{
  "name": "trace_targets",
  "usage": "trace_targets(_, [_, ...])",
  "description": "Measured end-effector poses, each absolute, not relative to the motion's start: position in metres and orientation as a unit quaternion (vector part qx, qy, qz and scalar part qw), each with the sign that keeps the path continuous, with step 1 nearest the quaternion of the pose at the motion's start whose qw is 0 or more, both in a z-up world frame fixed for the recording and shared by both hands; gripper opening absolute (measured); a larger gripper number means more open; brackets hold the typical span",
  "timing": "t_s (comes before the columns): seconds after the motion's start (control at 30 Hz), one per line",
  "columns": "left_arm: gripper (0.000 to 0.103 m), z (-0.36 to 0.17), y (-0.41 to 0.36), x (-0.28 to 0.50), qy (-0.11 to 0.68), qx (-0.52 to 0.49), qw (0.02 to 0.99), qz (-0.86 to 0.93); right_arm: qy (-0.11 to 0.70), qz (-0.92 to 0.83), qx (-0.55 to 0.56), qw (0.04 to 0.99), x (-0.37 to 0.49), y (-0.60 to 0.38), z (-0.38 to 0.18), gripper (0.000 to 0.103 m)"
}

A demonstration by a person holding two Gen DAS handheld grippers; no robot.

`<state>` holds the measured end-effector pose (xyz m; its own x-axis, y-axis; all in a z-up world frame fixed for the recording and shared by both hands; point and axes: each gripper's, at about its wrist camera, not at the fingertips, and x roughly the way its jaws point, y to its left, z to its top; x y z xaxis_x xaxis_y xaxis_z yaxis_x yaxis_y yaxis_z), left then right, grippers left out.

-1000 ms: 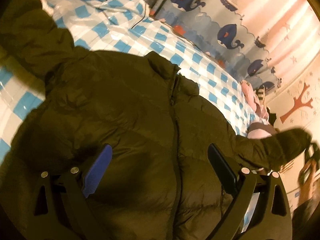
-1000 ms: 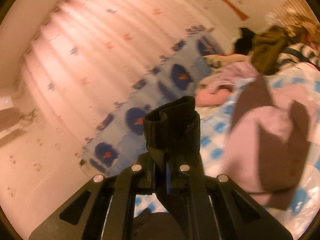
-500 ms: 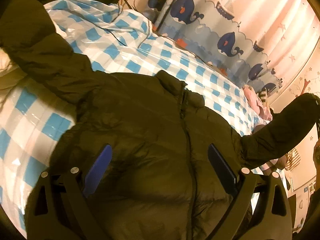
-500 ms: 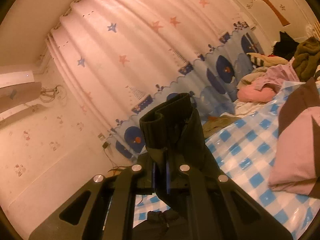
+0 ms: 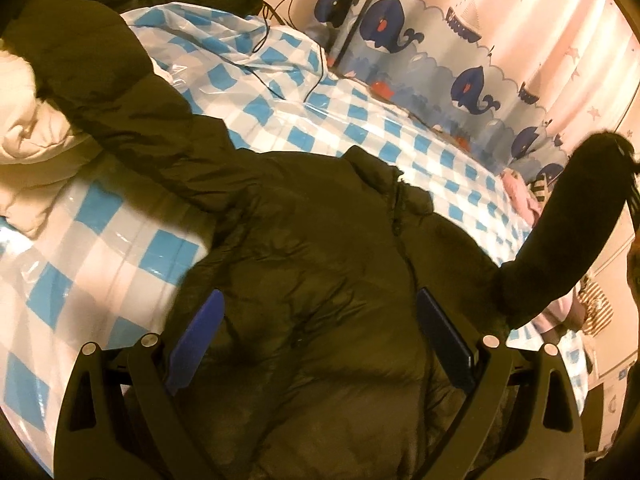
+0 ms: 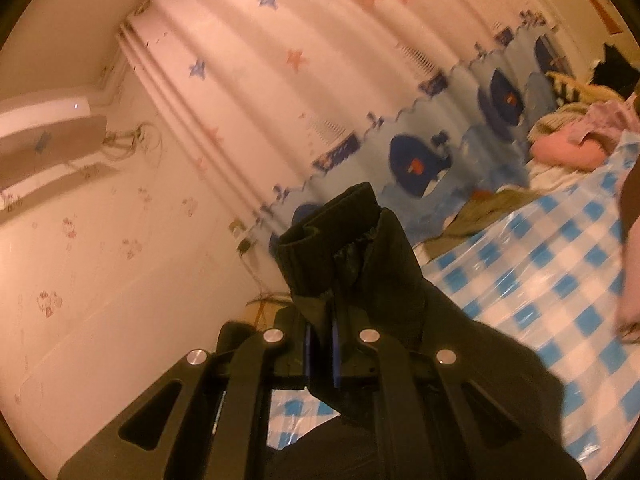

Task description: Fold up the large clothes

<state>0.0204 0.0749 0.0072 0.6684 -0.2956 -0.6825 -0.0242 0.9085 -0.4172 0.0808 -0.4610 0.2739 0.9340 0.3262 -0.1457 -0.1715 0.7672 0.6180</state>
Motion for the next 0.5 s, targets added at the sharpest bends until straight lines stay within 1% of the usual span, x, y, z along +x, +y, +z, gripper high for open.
trace_targets(0.3, [0.092,0.014,0.078,0.008,0.390,-0.131,0.910,-0.049,0.192,0.175,0.288,0.922,0.132,-0.359,0.222,0.008])
trace_targets(0.5, [0.092,0.016,0.084,0.005,0.384,-0.124,0.914,-0.045,0.239,0.194,0.270,0.912,0.158,-0.296,0.178,0.008])
